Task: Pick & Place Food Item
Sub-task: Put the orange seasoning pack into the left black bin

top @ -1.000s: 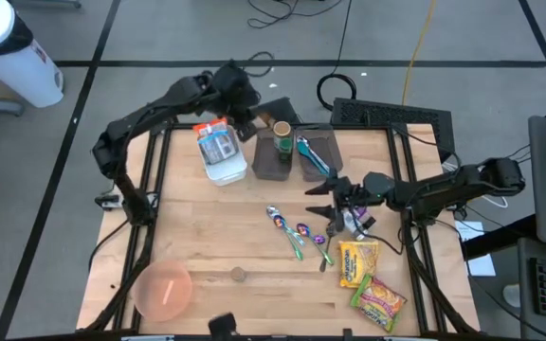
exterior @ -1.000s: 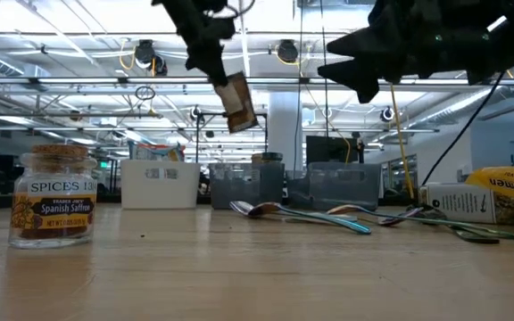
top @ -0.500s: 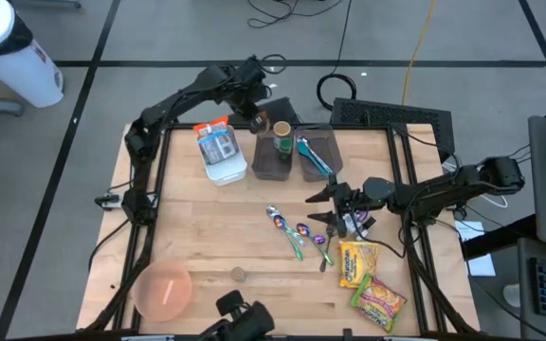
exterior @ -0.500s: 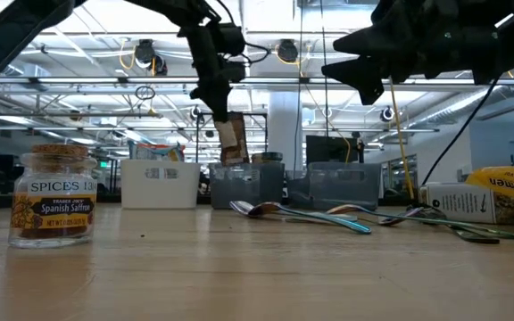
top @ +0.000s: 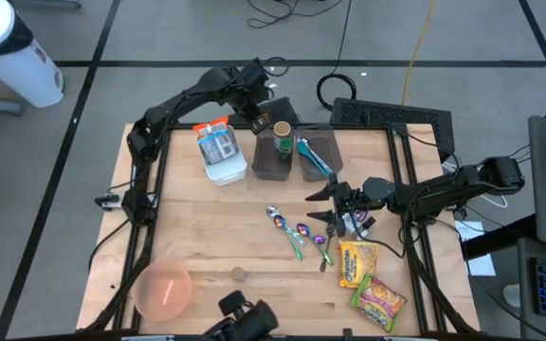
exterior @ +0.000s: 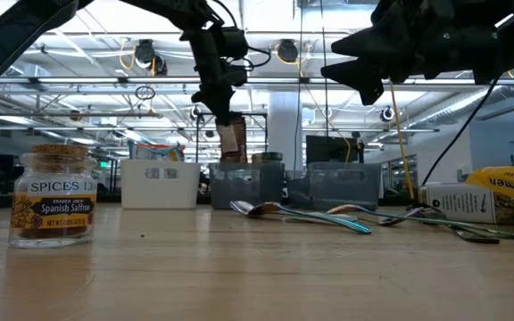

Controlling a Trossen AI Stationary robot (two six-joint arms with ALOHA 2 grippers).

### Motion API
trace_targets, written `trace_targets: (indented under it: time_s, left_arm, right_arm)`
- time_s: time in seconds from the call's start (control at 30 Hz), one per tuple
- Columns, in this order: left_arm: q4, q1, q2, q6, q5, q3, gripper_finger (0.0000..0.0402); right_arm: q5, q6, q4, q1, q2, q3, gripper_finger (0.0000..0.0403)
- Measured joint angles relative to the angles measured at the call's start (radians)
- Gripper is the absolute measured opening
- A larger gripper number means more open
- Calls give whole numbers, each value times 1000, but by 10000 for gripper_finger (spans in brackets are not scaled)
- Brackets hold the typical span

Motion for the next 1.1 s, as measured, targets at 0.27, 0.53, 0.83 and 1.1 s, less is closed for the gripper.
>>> trace_targets:
  time_s: [0.27, 0.53, 0.83, 1.1]
  left_arm:
    - [15, -12, 22, -10, 18, -1, 0]
    - [28, -11, 24, -43, 33, -1, 0]
    - [26, -14, 54, -60, 36, -1, 0]
    - [18, -23, 119, -47, 51, -2, 0]
  right_arm:
    - [0, 1, 0, 0, 0, 0, 221]
    - [0, 1, -1, 0, 0, 0, 216]
    - [-4, 8, -2, 0, 0, 1, 216]
    - [-5, 8, -11, 0, 0, 1, 214]
